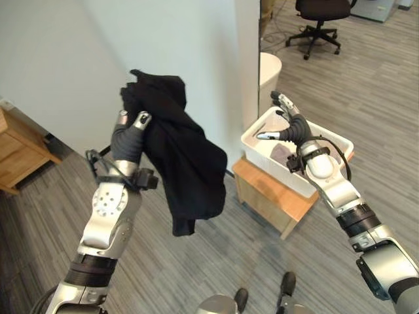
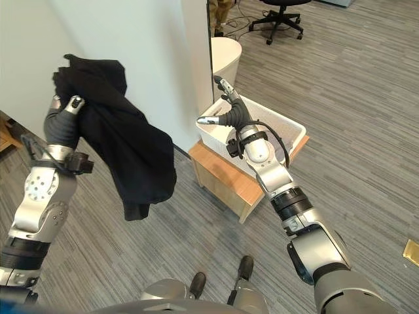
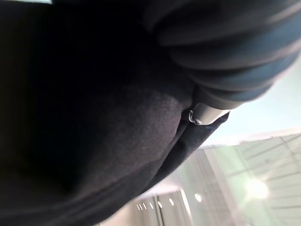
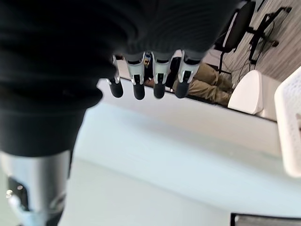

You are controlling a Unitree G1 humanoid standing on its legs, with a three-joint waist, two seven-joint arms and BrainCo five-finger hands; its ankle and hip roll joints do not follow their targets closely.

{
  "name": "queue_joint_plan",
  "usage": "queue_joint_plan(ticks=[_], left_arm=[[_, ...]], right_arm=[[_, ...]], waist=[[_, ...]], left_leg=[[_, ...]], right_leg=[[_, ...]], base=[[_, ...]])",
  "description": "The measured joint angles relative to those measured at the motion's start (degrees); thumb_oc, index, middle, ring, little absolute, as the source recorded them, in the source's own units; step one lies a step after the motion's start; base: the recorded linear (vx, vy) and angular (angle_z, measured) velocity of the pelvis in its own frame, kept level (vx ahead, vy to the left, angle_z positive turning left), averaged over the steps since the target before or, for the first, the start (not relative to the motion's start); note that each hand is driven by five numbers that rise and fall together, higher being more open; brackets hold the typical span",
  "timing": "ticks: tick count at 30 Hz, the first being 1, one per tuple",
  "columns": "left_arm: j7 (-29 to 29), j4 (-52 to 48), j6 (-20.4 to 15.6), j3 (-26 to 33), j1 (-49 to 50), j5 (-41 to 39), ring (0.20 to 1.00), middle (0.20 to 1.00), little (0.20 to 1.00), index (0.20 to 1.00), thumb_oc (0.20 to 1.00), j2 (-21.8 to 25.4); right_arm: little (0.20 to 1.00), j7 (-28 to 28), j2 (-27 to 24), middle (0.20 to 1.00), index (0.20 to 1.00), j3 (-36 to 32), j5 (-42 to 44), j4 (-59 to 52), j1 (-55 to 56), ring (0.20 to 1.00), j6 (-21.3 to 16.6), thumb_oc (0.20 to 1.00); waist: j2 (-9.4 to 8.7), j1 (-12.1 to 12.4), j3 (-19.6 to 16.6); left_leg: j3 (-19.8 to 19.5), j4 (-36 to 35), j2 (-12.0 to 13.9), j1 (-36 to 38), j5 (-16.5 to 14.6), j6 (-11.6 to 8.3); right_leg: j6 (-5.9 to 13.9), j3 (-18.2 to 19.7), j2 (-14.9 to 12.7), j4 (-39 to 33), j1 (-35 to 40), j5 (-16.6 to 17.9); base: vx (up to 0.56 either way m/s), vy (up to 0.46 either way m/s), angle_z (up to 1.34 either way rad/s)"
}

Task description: Pick up bed clothes into laundry basket.

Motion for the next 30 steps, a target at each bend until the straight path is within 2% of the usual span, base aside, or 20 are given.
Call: queue_joint_plan(ticks=[3,6,10,13,15,16,22,30], left_arm=[[-0.6,-0.6,0.2,-5.0,-4.2,-0.2,0.200,0.200,0.200,0.200,0.200,0.0],[-1.5,-1.9,0.9,-7.0,-7.3,-0.3,0.200,0.200,0.200,0.200,0.200,0.2],[-1.6,-2.2,1.3,-10.5,-12.5,-0.3,0.200,0.200,0.200,0.200,0.200,0.5],[-1.9,-2.2,2.2,-13.8,-16.2,-0.3,0.200,0.200,0.200,0.200,0.200,0.6],[-2.0,-2.2,2.3,-14.0,-17.0,-0.3,0.200,0.200,0.200,0.200,0.200,0.7],[-2.1,-1.5,2.5,-14.9,-18.3,-0.3,0.200,0.200,0.200,0.200,0.200,0.7],[-3.4,2.2,3.5,-18.0,-21.7,-0.2,0.200,0.200,0.200,0.200,0.200,0.4],[-4.4,5.4,4.5,-19.3,-24.2,-1.8,0.200,0.200,0.200,0.200,0.200,1.3]], right_arm=[[1.000,-1.5,3.8,1.000,1.000,-0.3,3.4,0.6,0.2,1.000,0.0,1.000],[1.000,-1.7,4.5,1.000,1.000,0.1,4.1,-0.1,0.2,1.000,0.0,1.000],[1.000,-2.0,0.6,1.000,1.000,-1.0,4.1,-5.9,1.3,1.000,0.0,1.000],[1.000,-1.9,-1.9,1.000,1.000,-5.1,4.1,-13.0,4.6,1.000,-0.1,1.000],[1.000,-1.9,-2.4,1.000,1.000,-7.0,4.1,-15.6,6.2,1.000,-0.8,1.000],[1.000,-1.8,-3.3,1.000,1.000,-8.5,4.1,-17.3,7.5,1.000,-1.2,1.000],[1.000,-1.0,-7.0,1.000,1.000,-11.9,4.2,-20.5,10.2,1.000,-1.7,1.000],[1.000,1.2,-10.7,1.000,1.000,-12.0,7.0,-20.4,13.6,1.000,-1.9,1.000]], waist=[[-0.01,-0.4,0.0],[-0.06,-1.4,-0.1],[-0.09,-2.9,-0.2],[-0.06,-5.6,-0.3],[0.15,-7.3,-0.5],[0.26,-8.9,-1.0],[1.53,-14.3,-1.9],[2.98,-15.7,-2.8]], left_leg=[[-0.4,-0.3,-0.1,0.0,0.3,-0.04],[-0.4,-0.3,-0.1,0.1,0.3,-0.02],[0.0,-0.5,-0.1,0.3,0.4,0.05],[1.3,-1.3,-0.1,1.3,0.4,0.13],[1.9,-2.0,0.0,1.8,0.6,0.33],[3.1,-2.3,-0.1,2.1,0.6,0.36],[6.2,-2.9,-0.2,2.8,0.6,0.36],[7.7,-3.6,0.1,2.3,0.6,0.41]], right_leg=[[0.00,-0.2,-0.1,0.0,-0.1,0.0],[0.01,-0.2,-0.2,0.1,0.0,0.0],[0.02,0.1,-0.2,0.1,0.1,0.0],[0.06,1.5,0.1,0.1,0.1,0.0],[0.16,2.0,0.1,0.1,0.2,0.0],[0.32,3.2,0.2,0.1,-0.1,0.0],[0.30,6.4,0.9,0.1,-1.0,0.3],[0.16,8.0,1.4,-0.1,-2.4,0.5]], base=[[0.00,0.004,0.08],[0.01,0.006,-0.01],[0.02,0.007,-0.04],[0.03,0.018,-0.17],[0.02,0.013,-0.29],[0.01,0.010,-0.40],[0.01,0.009,-0.30],[0.01,-0.002,-0.11]])
